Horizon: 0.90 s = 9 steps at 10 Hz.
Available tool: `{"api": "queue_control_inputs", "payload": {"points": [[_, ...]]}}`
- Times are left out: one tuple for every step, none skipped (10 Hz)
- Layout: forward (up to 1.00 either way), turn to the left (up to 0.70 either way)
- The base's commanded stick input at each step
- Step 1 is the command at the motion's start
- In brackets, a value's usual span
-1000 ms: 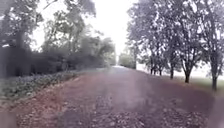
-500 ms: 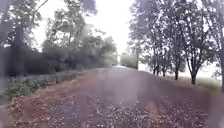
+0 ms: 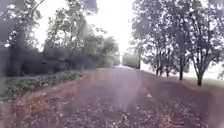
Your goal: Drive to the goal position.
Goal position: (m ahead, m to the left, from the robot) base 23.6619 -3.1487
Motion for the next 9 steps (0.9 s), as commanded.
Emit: {"api": "queue_control_inputs", "payload": {"points": [[1.0,0.0],[1.0,0.0],[1.0,0.0],[1.0,0.0],[1.0,0.0],[1.0,0.0],[1.0,0.0],[1.0,0.0],[1.0,0.0]]}}
